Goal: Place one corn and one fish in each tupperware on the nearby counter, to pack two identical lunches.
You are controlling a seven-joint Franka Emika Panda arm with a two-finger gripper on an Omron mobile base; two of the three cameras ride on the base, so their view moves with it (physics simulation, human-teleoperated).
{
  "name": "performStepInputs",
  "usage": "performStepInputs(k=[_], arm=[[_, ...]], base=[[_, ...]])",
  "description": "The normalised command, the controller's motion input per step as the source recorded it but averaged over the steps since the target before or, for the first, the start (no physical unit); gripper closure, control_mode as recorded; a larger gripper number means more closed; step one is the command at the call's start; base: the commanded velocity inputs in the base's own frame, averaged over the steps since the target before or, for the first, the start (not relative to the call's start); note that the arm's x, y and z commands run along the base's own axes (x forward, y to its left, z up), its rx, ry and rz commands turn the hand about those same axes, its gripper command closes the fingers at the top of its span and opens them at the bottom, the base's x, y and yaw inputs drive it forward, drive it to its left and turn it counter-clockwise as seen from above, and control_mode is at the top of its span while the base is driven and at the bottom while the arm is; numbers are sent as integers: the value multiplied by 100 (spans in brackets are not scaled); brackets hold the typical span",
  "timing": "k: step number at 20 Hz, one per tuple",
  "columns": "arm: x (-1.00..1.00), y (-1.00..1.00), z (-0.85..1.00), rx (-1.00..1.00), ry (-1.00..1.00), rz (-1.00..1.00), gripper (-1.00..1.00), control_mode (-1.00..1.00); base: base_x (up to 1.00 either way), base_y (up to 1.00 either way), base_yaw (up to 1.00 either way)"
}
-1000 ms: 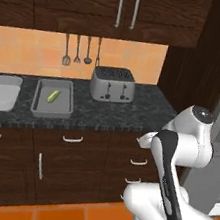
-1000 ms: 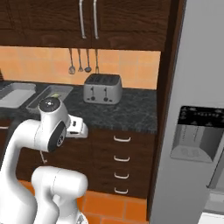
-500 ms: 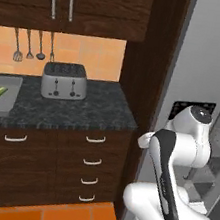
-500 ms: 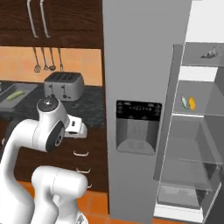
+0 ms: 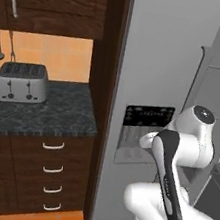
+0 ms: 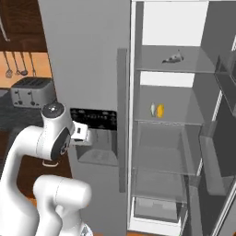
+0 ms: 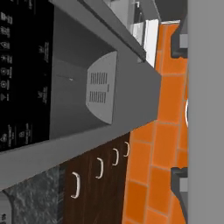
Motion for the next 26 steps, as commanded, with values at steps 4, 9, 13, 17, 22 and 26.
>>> performStepInputs(k=[4, 9, 13, 17, 22, 26], arm=[[0, 0, 0, 0, 0, 0, -100, 100], [0, 0, 0, 0, 0, 0, -100, 100], [0, 0, 0, 0, 0, 0, -100, 100], [0, 0, 0, 0, 0, 0, -100, 100], [0, 0, 0, 0, 0, 0, -100, 100], [0, 0, 0, 0, 0, 0, -100, 100]], base=[[71, -27, 0], [9, -72, -3], [13, -67, -4], [55, -9, -1], [20, -35, -2], [0, -64, -5]])
